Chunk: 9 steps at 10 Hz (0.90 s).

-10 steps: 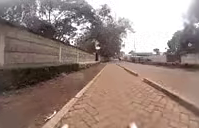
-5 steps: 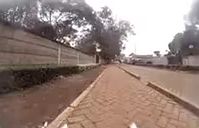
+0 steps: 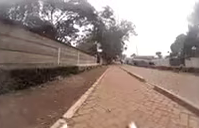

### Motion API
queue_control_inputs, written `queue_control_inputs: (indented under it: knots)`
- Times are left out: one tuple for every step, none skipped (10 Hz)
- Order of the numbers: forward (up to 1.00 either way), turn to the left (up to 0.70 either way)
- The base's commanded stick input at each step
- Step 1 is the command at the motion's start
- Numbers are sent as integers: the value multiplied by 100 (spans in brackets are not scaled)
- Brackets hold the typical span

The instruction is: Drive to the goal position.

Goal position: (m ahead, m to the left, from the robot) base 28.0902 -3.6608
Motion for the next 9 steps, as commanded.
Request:
queue_control_inputs:
  knots:
    - [70, -35]
    - [70, -35]
    - [70, -35]
    - [70, -35]
    - [70, -35]
    - [70, -35]
    - [70, -35]
    - [70, -35]
    - [70, -35]
